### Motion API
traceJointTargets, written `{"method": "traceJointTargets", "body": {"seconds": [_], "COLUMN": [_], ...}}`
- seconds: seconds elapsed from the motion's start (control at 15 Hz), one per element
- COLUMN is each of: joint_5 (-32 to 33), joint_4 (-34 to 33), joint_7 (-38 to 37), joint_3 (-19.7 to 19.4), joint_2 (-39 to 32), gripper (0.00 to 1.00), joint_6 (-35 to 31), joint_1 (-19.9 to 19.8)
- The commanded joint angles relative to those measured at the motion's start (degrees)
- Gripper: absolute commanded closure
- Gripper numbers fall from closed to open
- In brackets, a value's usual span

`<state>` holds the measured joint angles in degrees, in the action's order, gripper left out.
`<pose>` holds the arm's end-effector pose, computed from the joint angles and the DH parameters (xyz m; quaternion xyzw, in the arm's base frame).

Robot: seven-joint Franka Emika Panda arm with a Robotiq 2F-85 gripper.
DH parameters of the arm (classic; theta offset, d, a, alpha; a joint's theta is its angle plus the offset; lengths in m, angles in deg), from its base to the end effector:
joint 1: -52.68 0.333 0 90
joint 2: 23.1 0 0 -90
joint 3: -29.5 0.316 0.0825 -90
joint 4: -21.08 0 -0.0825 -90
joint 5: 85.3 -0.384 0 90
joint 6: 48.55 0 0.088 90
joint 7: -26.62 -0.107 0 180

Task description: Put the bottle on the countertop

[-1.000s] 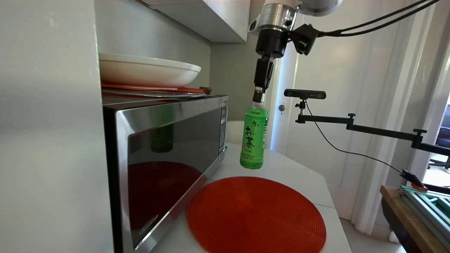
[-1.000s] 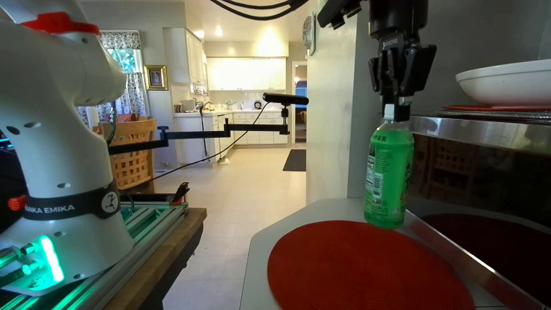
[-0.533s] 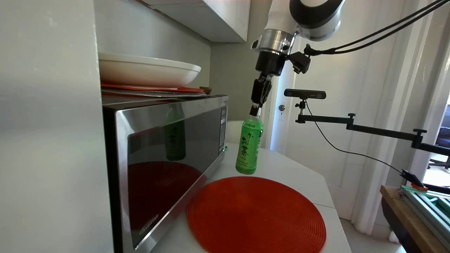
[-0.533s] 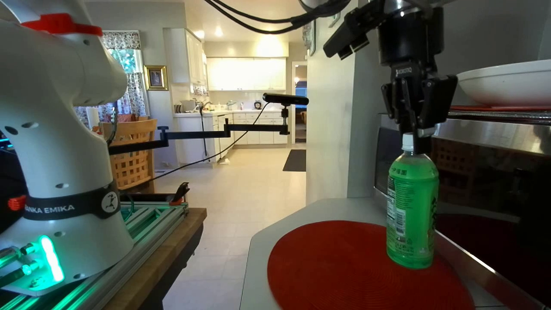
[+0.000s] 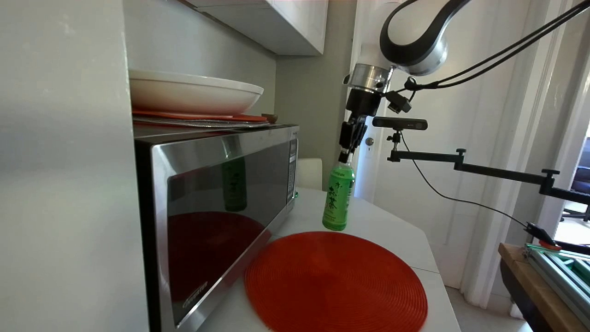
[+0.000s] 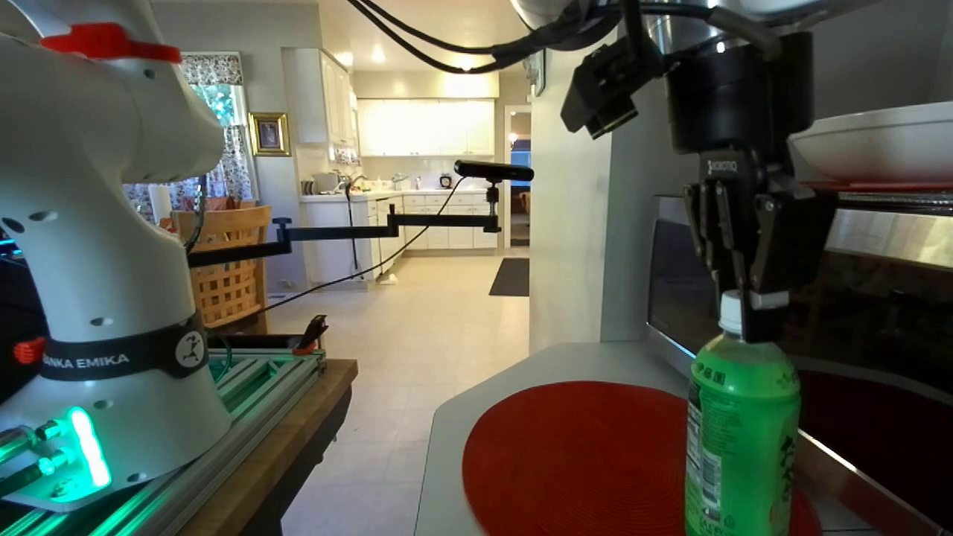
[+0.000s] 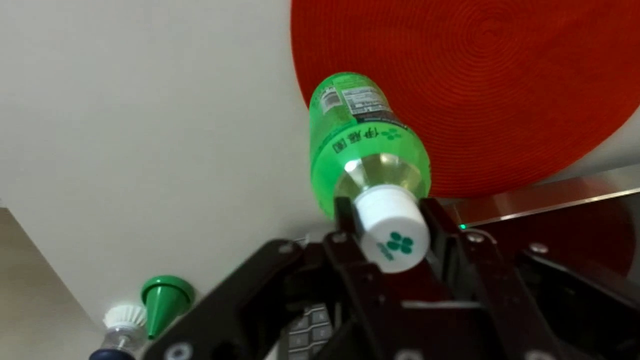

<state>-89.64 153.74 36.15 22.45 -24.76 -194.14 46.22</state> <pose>0.5163 -0.1249 0.3496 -0.9929 0.0633 -0.1008 0.0025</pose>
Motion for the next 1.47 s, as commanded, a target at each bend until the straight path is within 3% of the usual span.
{"method": "traceJointTargets", "body": {"seconds": [0.0, 0.67, 1.27, 1.33, 1.4], "joint_5": [-1.9, -5.9, -4.9, -4.8, -4.8], "joint_4": [0.5, -0.6, -1.2, -1.3, -1.3], "joint_7": [-0.6, -3.9, -8.6, -8.8, -9.0], "joint_3": [-1.1, -3.5, -3.9, -3.9, -3.8], "joint_2": [-0.8, -4.1, -5.2, -5.1, -5.0], "gripper": [0.88, 0.88, 0.88, 0.38, 0.37], "joint_6": [-1.4, -3.0, -3.1, -3.0, -3.2], "joint_1": [-1.7, -5.4, -5.6, -5.6, -5.5]}}
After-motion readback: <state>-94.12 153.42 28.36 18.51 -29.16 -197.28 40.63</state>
